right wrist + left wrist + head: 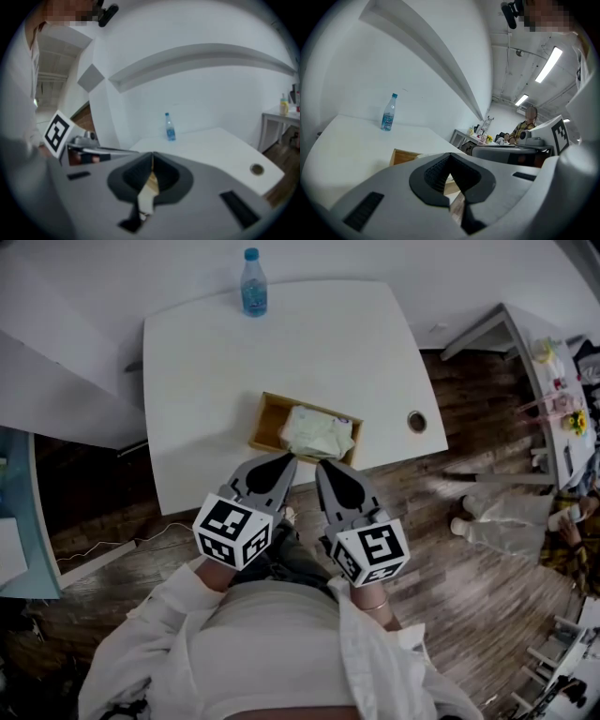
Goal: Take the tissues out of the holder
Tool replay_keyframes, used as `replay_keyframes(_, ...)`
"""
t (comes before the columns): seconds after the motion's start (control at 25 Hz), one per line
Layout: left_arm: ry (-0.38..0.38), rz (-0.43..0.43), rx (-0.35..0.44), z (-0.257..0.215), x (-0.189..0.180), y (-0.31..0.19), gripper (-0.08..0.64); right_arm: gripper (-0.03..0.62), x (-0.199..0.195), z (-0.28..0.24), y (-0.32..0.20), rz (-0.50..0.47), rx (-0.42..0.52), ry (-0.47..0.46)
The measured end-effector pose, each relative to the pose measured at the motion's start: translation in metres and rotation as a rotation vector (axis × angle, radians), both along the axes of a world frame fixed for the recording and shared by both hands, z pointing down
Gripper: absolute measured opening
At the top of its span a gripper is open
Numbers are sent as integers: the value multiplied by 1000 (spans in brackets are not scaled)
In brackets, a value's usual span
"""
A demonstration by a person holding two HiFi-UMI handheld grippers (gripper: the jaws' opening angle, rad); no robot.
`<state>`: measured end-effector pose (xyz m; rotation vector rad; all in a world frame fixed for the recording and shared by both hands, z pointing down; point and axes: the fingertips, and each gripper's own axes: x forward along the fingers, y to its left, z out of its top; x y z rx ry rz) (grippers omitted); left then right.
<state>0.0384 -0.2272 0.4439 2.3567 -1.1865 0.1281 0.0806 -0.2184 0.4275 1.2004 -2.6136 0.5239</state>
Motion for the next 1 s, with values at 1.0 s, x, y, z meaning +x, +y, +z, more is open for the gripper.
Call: replay_keyframes(1.0, 86, -42, -109, 42, -10, -3, 15, 99, 2, 60, -36, 98, -226, -28)
